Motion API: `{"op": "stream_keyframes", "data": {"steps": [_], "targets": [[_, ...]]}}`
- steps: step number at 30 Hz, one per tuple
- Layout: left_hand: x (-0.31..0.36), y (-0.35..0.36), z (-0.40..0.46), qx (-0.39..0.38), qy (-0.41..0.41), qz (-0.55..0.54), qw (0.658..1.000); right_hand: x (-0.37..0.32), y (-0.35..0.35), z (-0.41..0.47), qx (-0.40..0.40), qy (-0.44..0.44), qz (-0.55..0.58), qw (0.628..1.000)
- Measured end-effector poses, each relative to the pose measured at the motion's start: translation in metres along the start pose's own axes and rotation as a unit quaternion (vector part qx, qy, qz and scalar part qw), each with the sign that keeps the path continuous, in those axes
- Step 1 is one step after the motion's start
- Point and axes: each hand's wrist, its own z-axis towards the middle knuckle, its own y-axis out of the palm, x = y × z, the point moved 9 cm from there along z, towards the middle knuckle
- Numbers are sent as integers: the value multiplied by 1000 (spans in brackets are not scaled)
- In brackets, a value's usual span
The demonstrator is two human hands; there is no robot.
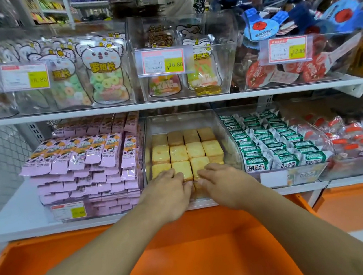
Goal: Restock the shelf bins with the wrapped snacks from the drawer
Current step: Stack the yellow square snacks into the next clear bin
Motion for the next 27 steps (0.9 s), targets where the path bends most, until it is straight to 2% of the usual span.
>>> {"op": "stream_keyframes", "data": {"steps": [6,10,16,22,27], "targets": [[-4,-3,12,45,-2,-68,997,2,-12,8,68,-12,79,994],[-10,-7,35,83,-3,-101,991,-1,-21,27,77,-1,90,993],[-10,5,60,-54,-67,-63,994,9,1,60,0,41,50,998],[-10,-1,60,-50,-118,-106,986,13,-2,75,-1,41,34,999],[-14,0,80,-29,-98,-83,991,21,-8,86,38,41,35,998]]}}
